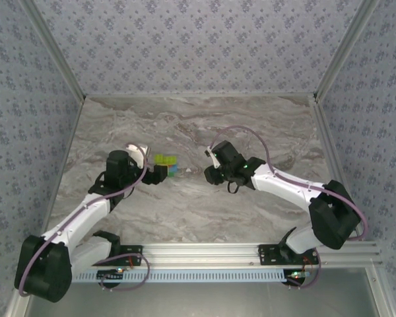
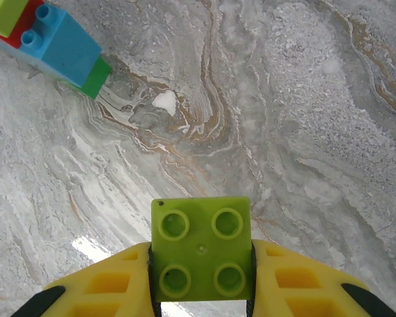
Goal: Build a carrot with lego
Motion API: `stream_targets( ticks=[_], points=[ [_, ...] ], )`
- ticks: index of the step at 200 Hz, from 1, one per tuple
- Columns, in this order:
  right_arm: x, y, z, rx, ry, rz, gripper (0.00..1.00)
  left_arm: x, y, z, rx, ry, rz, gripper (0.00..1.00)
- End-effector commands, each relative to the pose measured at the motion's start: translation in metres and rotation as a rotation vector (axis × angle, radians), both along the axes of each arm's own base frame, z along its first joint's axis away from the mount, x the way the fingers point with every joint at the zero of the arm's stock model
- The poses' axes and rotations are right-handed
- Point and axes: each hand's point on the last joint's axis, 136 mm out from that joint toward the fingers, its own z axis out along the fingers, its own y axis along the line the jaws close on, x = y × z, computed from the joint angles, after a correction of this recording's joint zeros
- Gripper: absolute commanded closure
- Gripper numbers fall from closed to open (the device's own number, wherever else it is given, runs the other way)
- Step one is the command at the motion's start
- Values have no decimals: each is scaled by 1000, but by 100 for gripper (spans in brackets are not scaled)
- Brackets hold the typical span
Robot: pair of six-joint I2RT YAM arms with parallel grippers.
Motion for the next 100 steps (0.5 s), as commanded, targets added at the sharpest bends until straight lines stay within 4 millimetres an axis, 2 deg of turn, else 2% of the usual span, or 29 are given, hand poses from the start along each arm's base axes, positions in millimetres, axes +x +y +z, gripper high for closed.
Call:
stream_targets(
  ticks=[1,25,44,100],
  points=[
    [-4,-4,2,6,-1,19,79,10,-6,13,31,-71,-57,3],
    [-4,-6,2,10,0,19,80,10,-16,6,53,-70,-125,3],
    [-3,-9,0,12,5,13,79,8,-23,8,80,-110,-168,3],
    [-4,-11,-2,20,16,12,79,11,-25,10,167,-242,-239,3]
  ],
)
